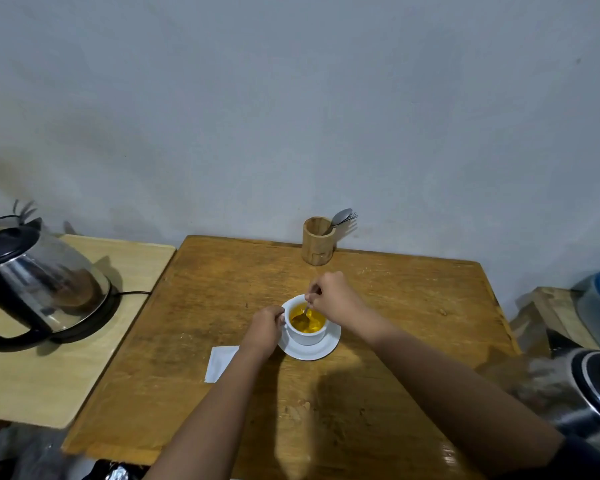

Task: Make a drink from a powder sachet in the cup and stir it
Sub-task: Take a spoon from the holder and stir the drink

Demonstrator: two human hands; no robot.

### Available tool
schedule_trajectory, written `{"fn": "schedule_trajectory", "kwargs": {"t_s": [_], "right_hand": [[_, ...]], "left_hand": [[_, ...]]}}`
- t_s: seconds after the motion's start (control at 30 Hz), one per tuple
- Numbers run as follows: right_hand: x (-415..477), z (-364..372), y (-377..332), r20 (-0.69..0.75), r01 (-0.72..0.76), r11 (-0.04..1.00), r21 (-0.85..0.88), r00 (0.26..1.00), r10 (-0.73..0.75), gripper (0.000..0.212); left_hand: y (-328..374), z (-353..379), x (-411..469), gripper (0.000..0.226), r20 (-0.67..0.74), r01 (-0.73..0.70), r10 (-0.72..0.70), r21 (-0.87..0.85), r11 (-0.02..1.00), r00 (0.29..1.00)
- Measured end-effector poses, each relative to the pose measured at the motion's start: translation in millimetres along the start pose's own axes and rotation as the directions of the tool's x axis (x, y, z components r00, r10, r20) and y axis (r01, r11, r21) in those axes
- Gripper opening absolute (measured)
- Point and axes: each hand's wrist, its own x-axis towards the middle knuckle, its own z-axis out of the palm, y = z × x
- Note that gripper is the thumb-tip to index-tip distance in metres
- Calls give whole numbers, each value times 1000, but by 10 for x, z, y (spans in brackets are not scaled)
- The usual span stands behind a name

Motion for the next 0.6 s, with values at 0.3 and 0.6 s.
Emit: {"fn": "schedule_trajectory", "kwargs": {"t_s": [0.3, 0.6], "right_hand": [[-93, -316, -188, 53, 167, 976, -142, 985, -161, 14], [-215, -497, -194, 130, 315, 907, -280, 948, -289, 17]], "left_hand": [[1, -98, 16, 27, 61, 13, -15, 33, 999, 998], [7, -147, 29, 29, 96, -11, 4, 67, 998, 995]]}}
